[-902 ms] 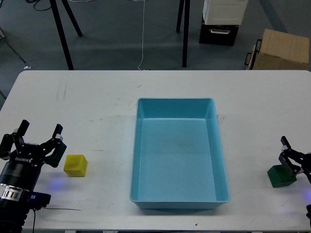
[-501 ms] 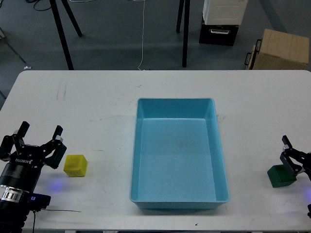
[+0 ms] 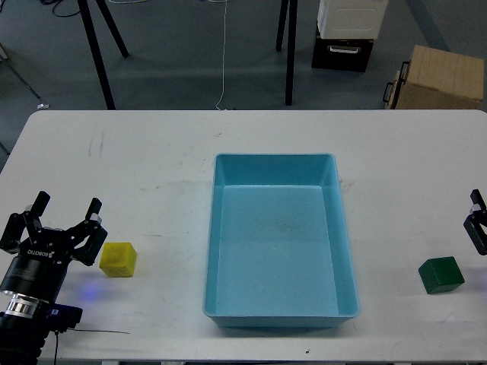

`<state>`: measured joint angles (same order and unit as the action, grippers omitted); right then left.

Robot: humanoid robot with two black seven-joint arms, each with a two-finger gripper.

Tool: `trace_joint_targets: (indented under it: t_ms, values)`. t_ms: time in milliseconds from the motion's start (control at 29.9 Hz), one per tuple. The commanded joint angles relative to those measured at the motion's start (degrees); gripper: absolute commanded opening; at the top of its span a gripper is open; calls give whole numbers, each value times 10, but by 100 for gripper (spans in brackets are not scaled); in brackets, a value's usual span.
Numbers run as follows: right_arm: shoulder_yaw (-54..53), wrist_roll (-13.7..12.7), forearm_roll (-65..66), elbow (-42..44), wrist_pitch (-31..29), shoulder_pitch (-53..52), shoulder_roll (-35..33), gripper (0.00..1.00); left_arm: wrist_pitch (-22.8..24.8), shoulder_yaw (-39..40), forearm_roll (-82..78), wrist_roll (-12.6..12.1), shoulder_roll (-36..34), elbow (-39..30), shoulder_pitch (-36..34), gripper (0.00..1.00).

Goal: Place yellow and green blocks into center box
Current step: 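Open the right gripper and position it above the green cube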

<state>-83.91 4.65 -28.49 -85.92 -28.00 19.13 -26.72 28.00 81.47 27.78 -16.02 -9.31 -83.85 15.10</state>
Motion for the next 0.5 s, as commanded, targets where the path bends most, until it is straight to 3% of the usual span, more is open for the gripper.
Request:
trace_joint_targets:
  t_ms: [0, 134, 267, 468]
  values:
    - [-2, -4, 7, -7, 0, -6, -51, 100, 0, -1, 0, 0, 9, 0, -1, 100]
    - [20, -8, 31, -7, 0, -61, -155, 100, 0, -3, 0, 0, 17, 0, -3, 100]
    - [56, -18, 72, -23, 9, -110, -301, 100, 0, -3, 0, 0, 21, 0, -7, 100]
    - [183, -87, 162, -26, 29, -251, -451, 100, 0, -3, 0, 1, 22, 1, -10, 100]
